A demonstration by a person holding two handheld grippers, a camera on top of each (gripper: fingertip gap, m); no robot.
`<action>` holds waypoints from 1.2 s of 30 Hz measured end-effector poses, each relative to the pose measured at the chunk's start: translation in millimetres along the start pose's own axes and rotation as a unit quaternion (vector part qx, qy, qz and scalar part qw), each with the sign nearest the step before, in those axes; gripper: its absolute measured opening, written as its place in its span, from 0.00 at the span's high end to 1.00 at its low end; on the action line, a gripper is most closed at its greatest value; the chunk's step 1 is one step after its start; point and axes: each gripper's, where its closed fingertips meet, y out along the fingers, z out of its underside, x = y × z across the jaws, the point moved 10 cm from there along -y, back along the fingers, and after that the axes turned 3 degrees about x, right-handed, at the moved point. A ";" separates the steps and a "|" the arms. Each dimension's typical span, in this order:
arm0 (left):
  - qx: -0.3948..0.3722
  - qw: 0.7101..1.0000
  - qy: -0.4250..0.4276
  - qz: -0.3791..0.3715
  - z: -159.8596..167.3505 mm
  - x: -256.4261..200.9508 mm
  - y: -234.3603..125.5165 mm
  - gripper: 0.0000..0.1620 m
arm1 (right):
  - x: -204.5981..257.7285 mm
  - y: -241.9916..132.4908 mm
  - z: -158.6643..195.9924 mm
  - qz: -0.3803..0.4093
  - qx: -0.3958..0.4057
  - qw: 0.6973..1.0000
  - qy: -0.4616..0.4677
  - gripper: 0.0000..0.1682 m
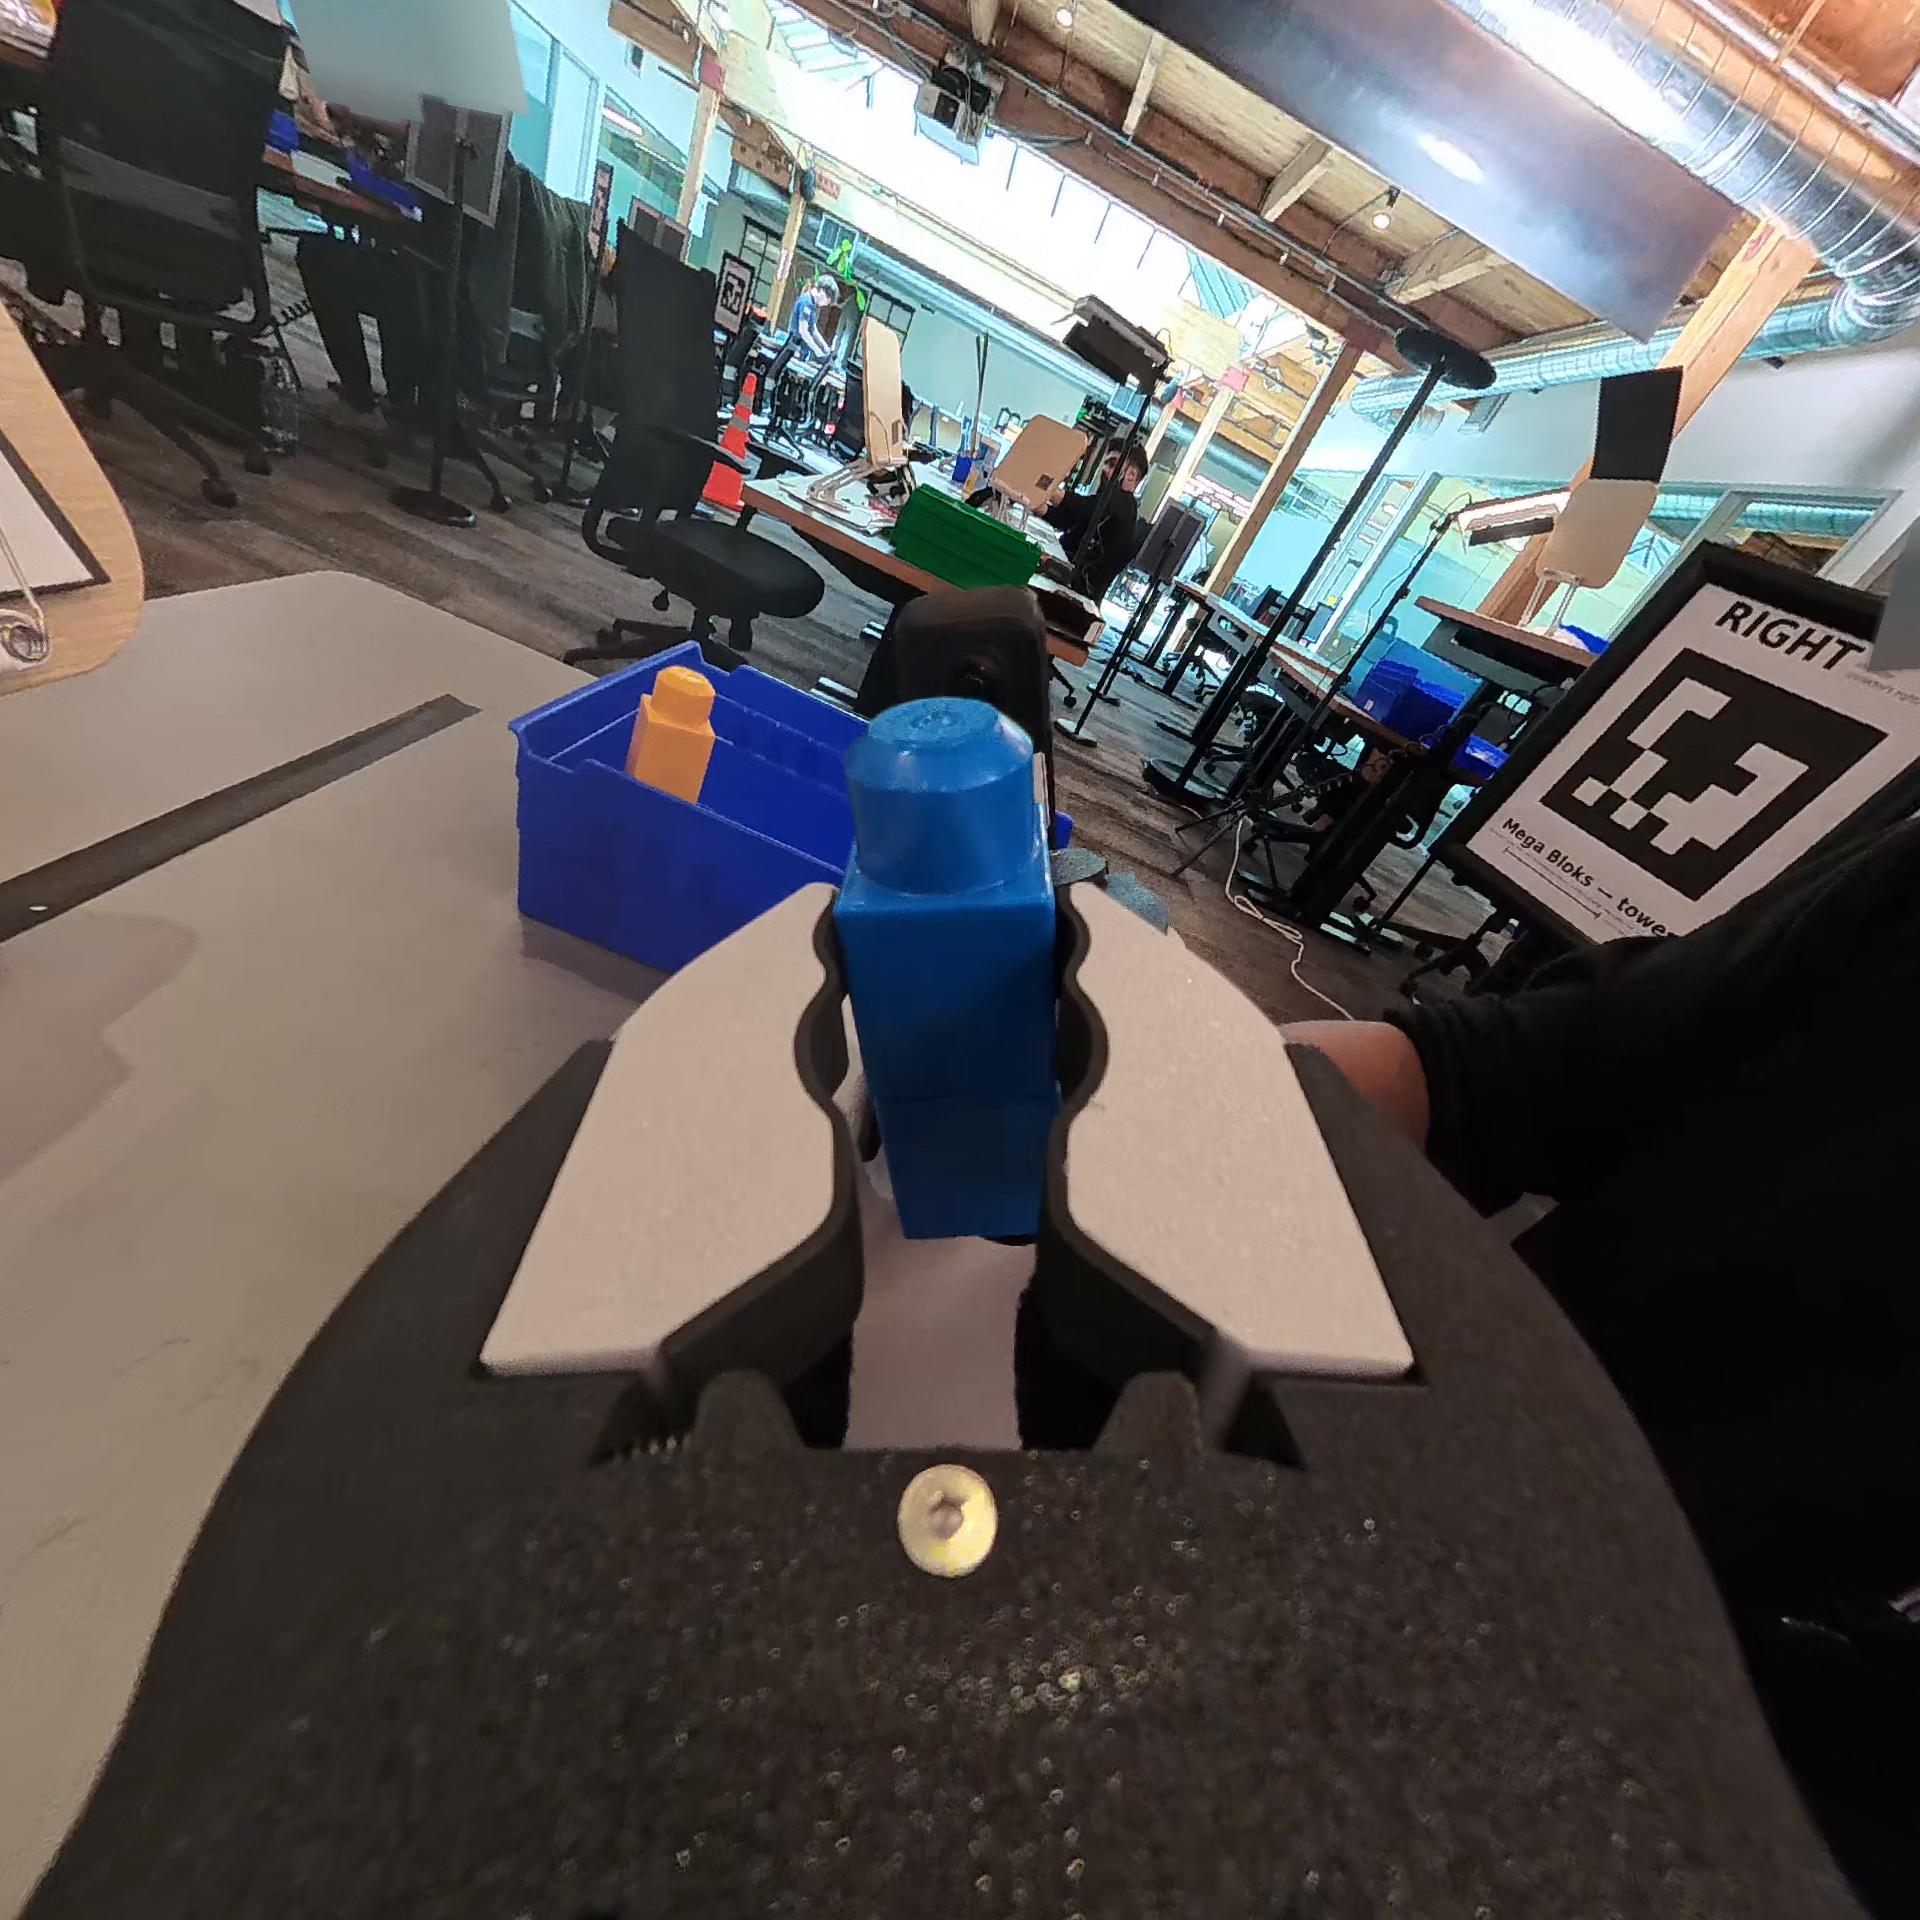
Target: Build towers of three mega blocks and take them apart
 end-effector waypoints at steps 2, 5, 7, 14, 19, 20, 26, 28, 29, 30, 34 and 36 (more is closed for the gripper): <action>0.004 1.000 -0.001 -0.002 -0.6 0.2 0.1 0.77 | -0.6 0.4 -0.1 0.001 0.003 1.000 0.000 0.79; 0.012 1.000 -0.005 -0.011 0.5 2.0 -1.5 0.77 | -2.2 -0.6 0.4 0.015 0.005 1.000 -0.008 0.79; 0.025 1.000 -0.009 -0.012 1.0 3.8 -3.7 0.77 | -2.8 0.2 0.9 0.025 0.018 0.999 -0.015 0.79; 0.039 0.999 -0.012 -0.019 8.6 4.2 -2.3 0.78 | -5.9 -3.8 -2.2 0.052 0.053 0.997 -0.038 0.70; 0.057 0.998 -0.006 -0.025 12.8 4.1 3.5 0.78 | -4.5 -4.1 -3.1 0.039 0.050 0.997 -0.036 0.78; 0.059 0.998 -0.006 -0.022 13.5 3.6 4.9 0.78 | -4.6 -4.4 -2.8 0.038 0.052 0.997 -0.035 0.78; 0.051 0.998 0.010 -0.035 14.3 -0.4 7.7 0.77 | -3.1 -8.3 -1.6 0.031 0.044 0.998 -0.035 0.78; 0.042 0.996 0.025 -0.069 11.9 -6.0 5.6 0.70 | -1.9 -9.4 -1.3 0.030 0.042 0.998 -0.037 0.78; 0.032 0.995 0.032 -0.090 11.2 -10.9 2.5 0.61 | -1.2 -10.1 -1.3 0.031 0.042 0.998 -0.038 0.78; 0.028 0.992 0.036 -0.114 11.5 -16.4 -2.0 0.52 | -0.1 -11.2 -1.4 0.033 0.043 0.998 -0.040 0.78; 0.038 0.976 0.056 -0.207 29.1 -45.7 -32.0 0.42 | 5.4 -16.8 -4.0 0.038 0.042 0.997 -0.051 0.78; 0.028 0.970 0.058 -0.235 45.2 -64.0 -49.6 0.42 | 7.1 -19.3 -5.5 0.040 0.041 0.997 -0.054 0.78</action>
